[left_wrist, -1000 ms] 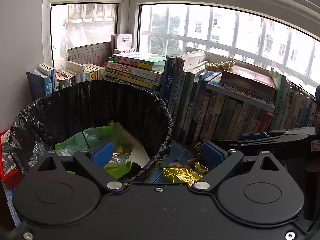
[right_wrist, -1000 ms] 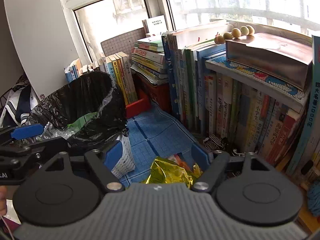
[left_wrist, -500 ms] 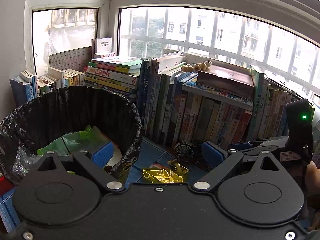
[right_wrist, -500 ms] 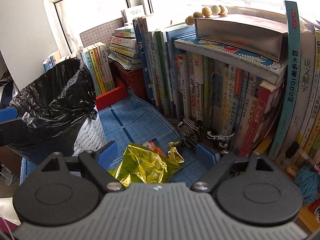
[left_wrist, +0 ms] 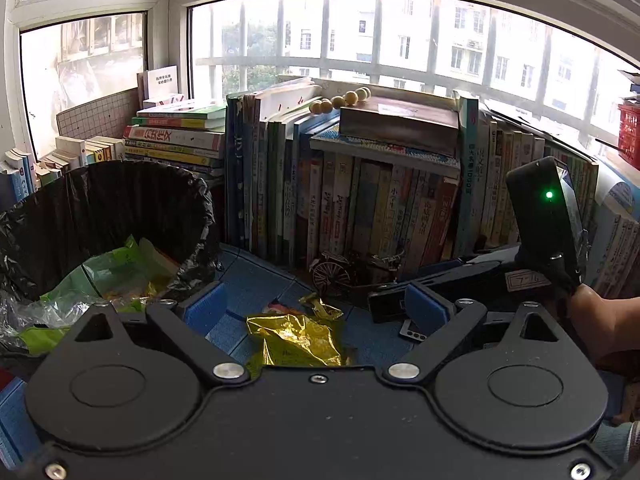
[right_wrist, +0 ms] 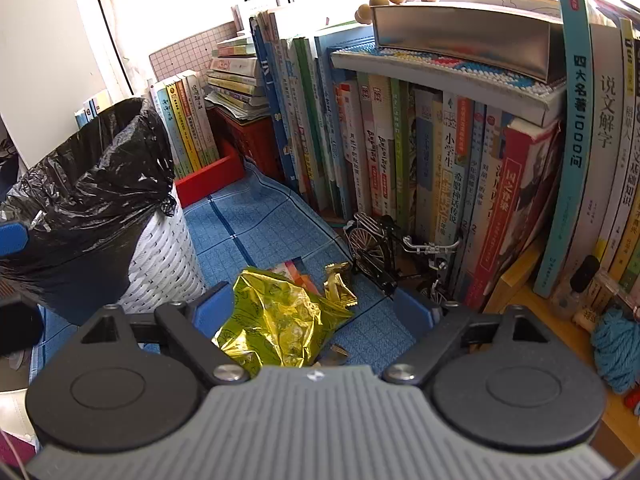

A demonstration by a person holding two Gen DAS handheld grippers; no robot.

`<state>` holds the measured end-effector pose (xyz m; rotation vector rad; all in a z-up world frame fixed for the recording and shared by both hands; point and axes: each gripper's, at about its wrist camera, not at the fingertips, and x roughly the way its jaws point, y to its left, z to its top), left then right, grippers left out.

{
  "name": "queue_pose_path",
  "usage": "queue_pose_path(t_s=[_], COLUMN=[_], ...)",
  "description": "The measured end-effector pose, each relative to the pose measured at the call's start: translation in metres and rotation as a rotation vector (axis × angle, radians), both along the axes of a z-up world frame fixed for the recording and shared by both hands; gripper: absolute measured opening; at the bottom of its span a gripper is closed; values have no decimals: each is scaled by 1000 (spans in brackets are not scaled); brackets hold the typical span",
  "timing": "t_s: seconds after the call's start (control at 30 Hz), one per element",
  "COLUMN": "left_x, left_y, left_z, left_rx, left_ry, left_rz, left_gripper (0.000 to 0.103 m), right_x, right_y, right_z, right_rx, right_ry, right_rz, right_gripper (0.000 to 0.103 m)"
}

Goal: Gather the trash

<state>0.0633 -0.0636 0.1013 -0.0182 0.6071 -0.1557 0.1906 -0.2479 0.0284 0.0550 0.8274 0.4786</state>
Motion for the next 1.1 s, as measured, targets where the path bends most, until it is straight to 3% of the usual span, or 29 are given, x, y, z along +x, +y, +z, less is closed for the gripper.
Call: queue_pose_path(t_s=[0.3, 0.47, 1.1], left_x=[-5, -7, -7], left_y=[-9, -14, -19], left_z=[-17, -28, -81], left_rx=[7, 9, 0], left_ry=[44, 67, 165], left_rz=[-23, -27, 27], left_gripper=[95, 95, 95], right_x=[4, 9, -2], right_y=[-5, -4, 2], right_z=[-22, -40, -100], right_rx=[-15, -24, -219], right_ry=[59, 157, 242], right_rz=[-34, 5, 45], right_gripper=[103, 103, 103])
